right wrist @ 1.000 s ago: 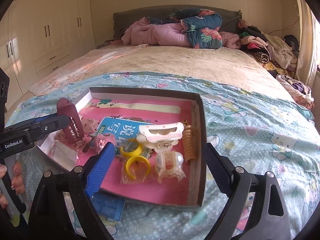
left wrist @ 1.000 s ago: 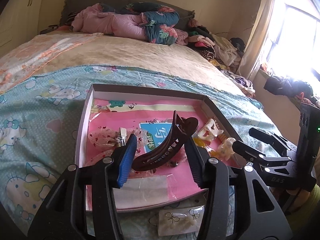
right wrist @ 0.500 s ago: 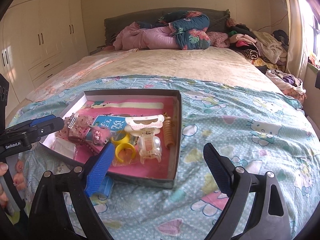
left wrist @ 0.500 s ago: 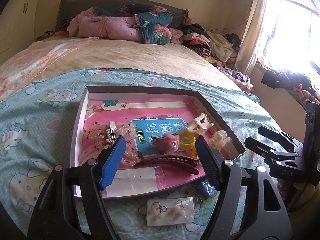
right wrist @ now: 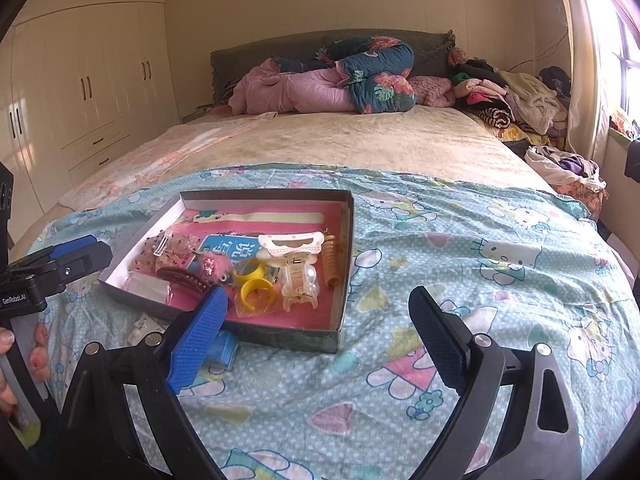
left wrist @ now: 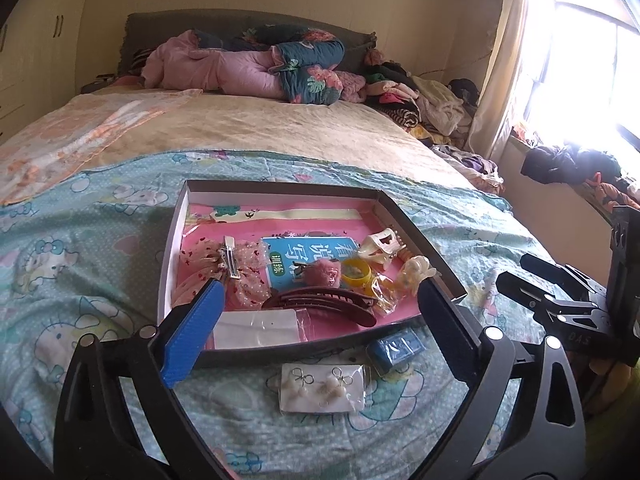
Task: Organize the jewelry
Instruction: 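Withdraw both open tools from the tray toward the blue box and earring card, then grasp the blue plastic box with the right tool while the left tool grasps the bagged earring card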
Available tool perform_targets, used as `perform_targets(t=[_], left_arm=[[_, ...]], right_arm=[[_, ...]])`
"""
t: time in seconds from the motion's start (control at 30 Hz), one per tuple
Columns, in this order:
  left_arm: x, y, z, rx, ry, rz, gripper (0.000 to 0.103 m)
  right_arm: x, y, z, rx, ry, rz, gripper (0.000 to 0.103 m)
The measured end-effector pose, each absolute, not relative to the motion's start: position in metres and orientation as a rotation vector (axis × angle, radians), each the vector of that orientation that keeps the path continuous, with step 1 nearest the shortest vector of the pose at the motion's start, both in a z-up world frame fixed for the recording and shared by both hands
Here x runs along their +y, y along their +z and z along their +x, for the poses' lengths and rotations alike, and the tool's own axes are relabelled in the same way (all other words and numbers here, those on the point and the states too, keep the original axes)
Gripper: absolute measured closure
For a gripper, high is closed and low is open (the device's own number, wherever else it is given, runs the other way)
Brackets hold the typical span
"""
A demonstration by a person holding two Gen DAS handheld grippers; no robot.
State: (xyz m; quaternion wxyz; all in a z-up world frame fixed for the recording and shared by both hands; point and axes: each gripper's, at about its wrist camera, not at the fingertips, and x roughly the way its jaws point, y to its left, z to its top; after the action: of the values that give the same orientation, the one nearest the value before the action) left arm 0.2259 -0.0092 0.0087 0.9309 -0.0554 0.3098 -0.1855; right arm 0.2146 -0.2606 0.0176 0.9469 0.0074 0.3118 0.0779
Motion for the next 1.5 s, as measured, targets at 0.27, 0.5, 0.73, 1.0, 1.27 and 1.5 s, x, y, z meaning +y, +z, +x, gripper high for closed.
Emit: perform_targets(t=[0.27, 0.5, 0.73, 1.0, 1.27, 1.5], left_arm=[[-0.001, 0.002, 0.207, 0.635, -0.35, -0.092, 0.012], [0.008, -0.011, 0.196, 0.663, -0.327, -0.084, 0.012], [0.011, -0.022, 0.187, 0.684, -0.313, -0.049, 0.012], [0.003, -0.044, 0.189, 0.76, -0.337, 0.004, 0.012], [-0.005, -0.06, 0.195, 0.815, -0.362, 0.04, 0.012], [-0.014, -0.067, 0.203, 0.838, -0.385, 0.07, 0.012]], right_arm=[[-0.25, 0.012, 0.199, 0.644, 0.187, 0.003, 0.013], [-0.234, 0.0, 0.193, 0.673, 0.219, -0.007, 0.013], [-0.221, -0.014, 0.194, 0.7, 0.242, -0.016, 0.013], [-0.213, -0.028, 0.2, 0.738, 0.27, -0.018, 0.013], [-0.2, -0.039, 0.216, 0.788, 0.327, -0.015, 0.021], [-0.186, -0.053, 0.235, 0.854, 0.378, 0.015, 0.034]])
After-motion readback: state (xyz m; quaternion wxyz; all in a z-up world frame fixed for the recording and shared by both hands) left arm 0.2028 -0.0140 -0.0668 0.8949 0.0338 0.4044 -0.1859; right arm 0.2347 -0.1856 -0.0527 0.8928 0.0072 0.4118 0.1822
